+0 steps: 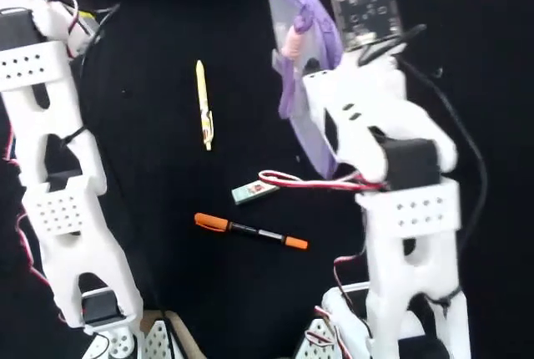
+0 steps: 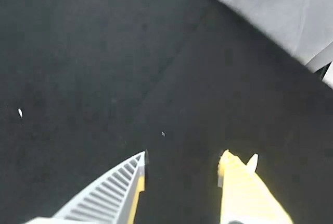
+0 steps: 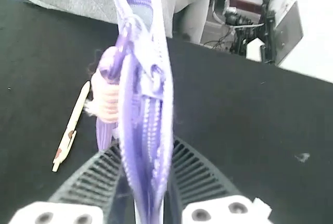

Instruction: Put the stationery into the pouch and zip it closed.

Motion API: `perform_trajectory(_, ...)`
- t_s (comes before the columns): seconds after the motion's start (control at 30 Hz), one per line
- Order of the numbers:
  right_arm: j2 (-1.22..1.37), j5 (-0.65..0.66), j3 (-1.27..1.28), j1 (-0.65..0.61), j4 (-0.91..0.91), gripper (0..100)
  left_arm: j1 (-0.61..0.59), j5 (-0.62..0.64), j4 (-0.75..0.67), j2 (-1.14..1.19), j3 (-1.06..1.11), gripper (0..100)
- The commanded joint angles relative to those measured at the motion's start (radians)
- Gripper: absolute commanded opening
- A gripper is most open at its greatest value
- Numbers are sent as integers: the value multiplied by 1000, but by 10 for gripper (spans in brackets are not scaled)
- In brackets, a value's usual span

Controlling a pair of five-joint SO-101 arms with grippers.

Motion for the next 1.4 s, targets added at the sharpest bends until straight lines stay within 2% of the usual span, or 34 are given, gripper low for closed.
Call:
perform_trajectory(0.0, -104, -8, 124, -23, -169, 11, 56, 2, -44, 14, -13, 236)
perform_trajectory(0.27, -495, -3, 561, -21, -422, 11, 156, 0, -180, 184, -13, 236)
perform_trajectory(0.43, -713, -2, 710, -21, -466, 11, 185, 0, -298, 258, -13, 236)
perform_trajectory(0.53, -716, -3, 711, -21, -462, 11, 209, -3, -347, 282, -13, 236)
perform_trajectory(0.7, -625, -20, 707, -21, -486, 11, 305, -124, -351, 315, -12, 236)
perform_trajectory(0.93, -584, -43, 708, -17, -514, 11, 337, -127, -342, 322, -2, 236)
perform_trajectory(1.17, -584, -44, 708, -17, -511, 11, 366, -121, -241, 322, 27, 236)
perform_trajectory(1.37, -584, -48, 708, -17, -508, 11, 390, -121, -279, 324, 140, 236)
